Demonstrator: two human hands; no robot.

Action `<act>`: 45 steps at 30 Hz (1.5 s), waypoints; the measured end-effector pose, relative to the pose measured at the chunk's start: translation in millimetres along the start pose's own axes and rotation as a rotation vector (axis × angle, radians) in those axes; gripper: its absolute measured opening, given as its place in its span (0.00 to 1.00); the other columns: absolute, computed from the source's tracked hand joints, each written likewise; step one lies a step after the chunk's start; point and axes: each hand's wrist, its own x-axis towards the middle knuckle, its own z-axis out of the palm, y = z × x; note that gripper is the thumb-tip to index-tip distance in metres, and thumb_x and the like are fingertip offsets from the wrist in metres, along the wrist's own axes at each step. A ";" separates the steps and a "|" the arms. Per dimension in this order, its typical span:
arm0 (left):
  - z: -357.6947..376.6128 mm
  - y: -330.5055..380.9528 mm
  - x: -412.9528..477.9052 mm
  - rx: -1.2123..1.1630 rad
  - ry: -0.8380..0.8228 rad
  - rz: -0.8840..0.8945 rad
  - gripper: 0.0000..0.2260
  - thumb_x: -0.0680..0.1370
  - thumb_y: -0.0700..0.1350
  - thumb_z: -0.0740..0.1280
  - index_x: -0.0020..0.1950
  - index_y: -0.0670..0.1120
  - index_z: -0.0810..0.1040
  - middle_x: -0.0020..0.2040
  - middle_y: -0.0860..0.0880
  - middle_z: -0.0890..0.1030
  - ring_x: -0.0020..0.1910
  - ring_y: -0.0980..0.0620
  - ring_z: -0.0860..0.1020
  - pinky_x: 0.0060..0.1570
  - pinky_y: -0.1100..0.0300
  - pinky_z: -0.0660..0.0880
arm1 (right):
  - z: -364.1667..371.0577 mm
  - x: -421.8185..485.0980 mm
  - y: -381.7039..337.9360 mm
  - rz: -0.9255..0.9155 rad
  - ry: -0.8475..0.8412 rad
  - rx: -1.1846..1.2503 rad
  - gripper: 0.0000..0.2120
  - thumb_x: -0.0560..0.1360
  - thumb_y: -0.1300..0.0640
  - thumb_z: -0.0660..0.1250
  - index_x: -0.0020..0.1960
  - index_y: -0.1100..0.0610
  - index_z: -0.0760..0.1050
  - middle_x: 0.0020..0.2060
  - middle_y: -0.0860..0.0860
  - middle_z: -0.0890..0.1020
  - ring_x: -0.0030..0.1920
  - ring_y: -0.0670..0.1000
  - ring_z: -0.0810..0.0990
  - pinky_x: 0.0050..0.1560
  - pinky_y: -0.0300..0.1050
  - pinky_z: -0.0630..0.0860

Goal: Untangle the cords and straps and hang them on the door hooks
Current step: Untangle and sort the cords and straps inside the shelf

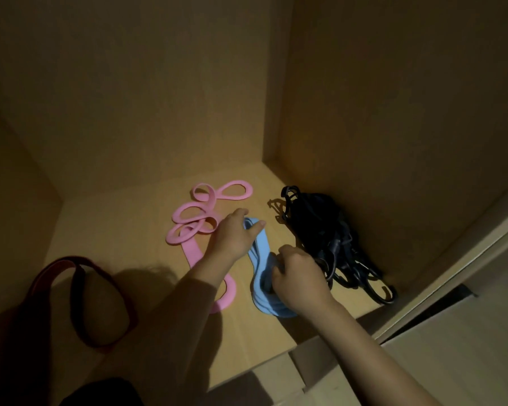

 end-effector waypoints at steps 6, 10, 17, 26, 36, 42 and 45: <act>-15.8 -2.8 -9.6 -0.086 0.087 0.088 0.19 0.76 0.52 0.65 0.63 0.43 0.74 0.62 0.45 0.77 0.61 0.47 0.75 0.62 0.51 0.71 | 1.0 8.9 -4.5 -0.052 0.002 0.000 0.05 0.76 0.58 0.59 0.43 0.58 0.66 0.39 0.52 0.70 0.39 0.52 0.69 0.30 0.40 0.59; -34.7 -7.1 -21.9 0.066 0.233 0.199 0.15 0.76 0.45 0.65 0.62 0.45 0.74 0.59 0.46 0.77 0.59 0.48 0.74 0.59 0.54 0.71 | 3.0 17.4 -18.1 -0.121 -0.010 0.012 0.04 0.76 0.57 0.59 0.45 0.58 0.68 0.40 0.52 0.70 0.41 0.52 0.69 0.31 0.39 0.59; -57.3 -36.8 -27.4 0.654 0.318 -0.055 0.18 0.78 0.48 0.60 0.67 0.47 0.66 0.62 0.44 0.74 0.62 0.45 0.72 0.60 0.49 0.66 | 19.9 47.4 -49.0 -0.266 -0.009 0.103 0.10 0.76 0.60 0.60 0.51 0.65 0.75 0.49 0.60 0.76 0.51 0.57 0.73 0.51 0.47 0.69; -81.1 -37.9 -44.5 0.245 0.250 0.226 0.11 0.78 0.38 0.61 0.58 0.39 0.79 0.54 0.38 0.77 0.54 0.42 0.75 0.55 0.59 0.67 | 36.8 68.3 -66.6 -0.384 -0.050 0.116 0.25 0.74 0.60 0.61 0.70 0.55 0.63 0.67 0.55 0.69 0.66 0.56 0.64 0.63 0.46 0.63; -77.1 -59.5 -62.5 0.159 0.469 -0.085 0.10 0.76 0.41 0.63 0.54 0.43 0.80 0.56 0.43 0.75 0.56 0.44 0.72 0.60 0.51 0.70 | 47.4 61.5 -72.2 -0.357 -0.195 0.136 0.08 0.73 0.63 0.63 0.49 0.61 0.79 0.43 0.54 0.74 0.43 0.53 0.74 0.39 0.37 0.67; -77.0 -50.7 -59.2 -0.336 0.364 -0.334 0.10 0.75 0.38 0.60 0.41 0.37 0.80 0.42 0.34 0.80 0.43 0.39 0.79 0.47 0.52 0.76 | 55.3 48.9 -70.9 -0.255 0.077 0.469 0.09 0.73 0.63 0.63 0.50 0.60 0.80 0.44 0.51 0.76 0.43 0.47 0.73 0.41 0.26 0.66; -75.1 -48.1 -62.6 -0.478 0.471 -0.408 0.04 0.74 0.39 0.68 0.44 0.39 0.82 0.45 0.39 0.83 0.46 0.43 0.79 0.54 0.53 0.74 | 57.4 49.6 -69.3 -0.237 0.251 0.569 0.05 0.72 0.65 0.67 0.45 0.61 0.81 0.41 0.50 0.77 0.40 0.41 0.74 0.42 0.23 0.67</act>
